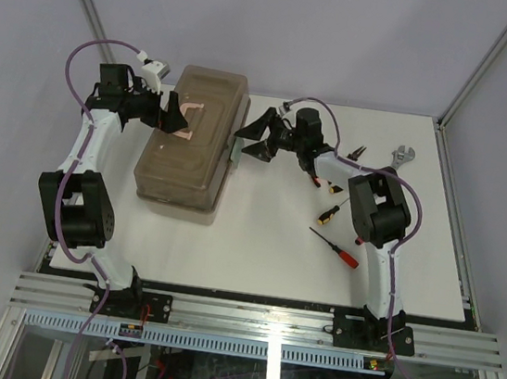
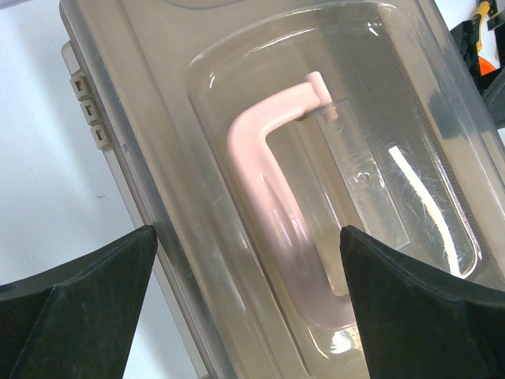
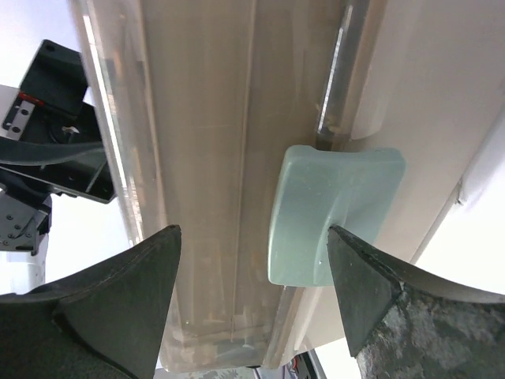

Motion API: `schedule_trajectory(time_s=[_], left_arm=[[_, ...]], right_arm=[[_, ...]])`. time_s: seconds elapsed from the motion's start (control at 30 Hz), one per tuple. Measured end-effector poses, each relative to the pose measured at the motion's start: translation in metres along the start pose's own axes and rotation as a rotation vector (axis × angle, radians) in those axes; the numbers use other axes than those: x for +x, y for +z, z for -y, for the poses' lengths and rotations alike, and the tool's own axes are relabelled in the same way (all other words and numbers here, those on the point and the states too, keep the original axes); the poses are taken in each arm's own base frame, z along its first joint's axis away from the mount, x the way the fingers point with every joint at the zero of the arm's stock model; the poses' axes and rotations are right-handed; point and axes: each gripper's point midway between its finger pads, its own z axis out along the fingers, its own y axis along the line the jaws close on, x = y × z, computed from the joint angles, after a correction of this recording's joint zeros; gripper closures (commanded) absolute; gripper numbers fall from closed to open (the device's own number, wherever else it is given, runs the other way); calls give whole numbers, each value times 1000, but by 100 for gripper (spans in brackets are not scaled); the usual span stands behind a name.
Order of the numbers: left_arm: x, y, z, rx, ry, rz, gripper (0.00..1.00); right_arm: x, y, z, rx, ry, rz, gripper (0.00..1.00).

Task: Pack the tool kit

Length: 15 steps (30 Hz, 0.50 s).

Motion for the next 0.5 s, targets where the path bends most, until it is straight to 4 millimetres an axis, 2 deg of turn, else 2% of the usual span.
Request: schedule_trajectory(time_s=[0.23, 0.5], left_arm=[[0, 0, 0, 0, 0, 0, 6], [0, 0, 0, 0, 2, 3, 7]], right_arm=[[5, 5, 13, 22, 16, -15, 19], [8, 6, 19, 38, 20, -22, 19]])
